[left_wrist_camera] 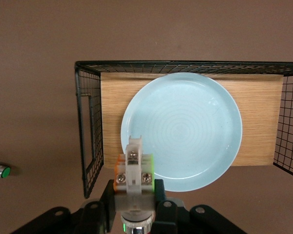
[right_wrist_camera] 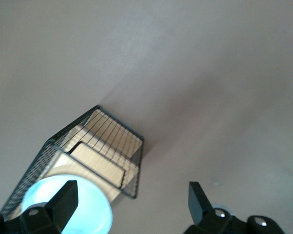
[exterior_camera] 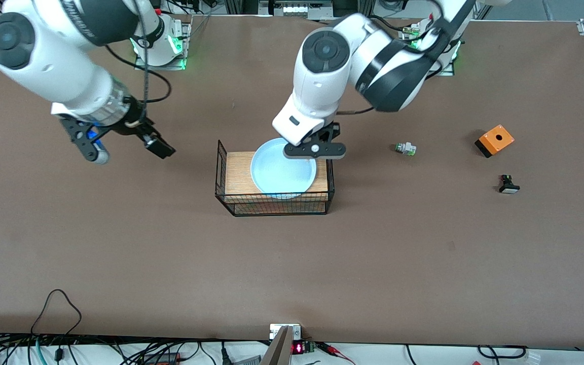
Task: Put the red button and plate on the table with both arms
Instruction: 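Lift the button out with the left gripper while the right gripper approaches, then lower the button to the table while the right gripper grasps the plate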
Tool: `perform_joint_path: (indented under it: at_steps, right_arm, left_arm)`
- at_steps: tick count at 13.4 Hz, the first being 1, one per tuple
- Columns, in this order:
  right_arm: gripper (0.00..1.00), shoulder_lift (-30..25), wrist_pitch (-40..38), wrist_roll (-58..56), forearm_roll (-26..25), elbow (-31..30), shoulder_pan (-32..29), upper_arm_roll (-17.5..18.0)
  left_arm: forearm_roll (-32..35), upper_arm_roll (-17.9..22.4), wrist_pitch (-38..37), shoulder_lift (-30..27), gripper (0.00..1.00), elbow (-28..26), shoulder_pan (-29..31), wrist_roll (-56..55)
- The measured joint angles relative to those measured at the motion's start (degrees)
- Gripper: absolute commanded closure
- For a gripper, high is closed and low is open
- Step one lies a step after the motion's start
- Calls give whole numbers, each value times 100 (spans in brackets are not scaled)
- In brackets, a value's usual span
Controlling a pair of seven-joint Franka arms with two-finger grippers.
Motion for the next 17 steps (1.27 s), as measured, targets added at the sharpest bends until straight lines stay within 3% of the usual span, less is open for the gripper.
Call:
perform_joint_path:
  at_steps: [4,8,12,17]
  right_arm:
    - [0,358,164,913,-1,336,508,10]
    - [0,722,452,1575,-3,524,853,11]
    - [0,987,505,1723,-3,542,1057,11]
    - [0,1315,791,2176,-8,575,1229,10]
  left_arm:
    - [16,56,-494,-23,100,380,435,619]
    - [22,93,-851,-22,100,391,1487,1927]
    - [38,146,-1332,-13,100,368,2178,2671]
    - [38,152,-1365,63,100,184,3025,3629]
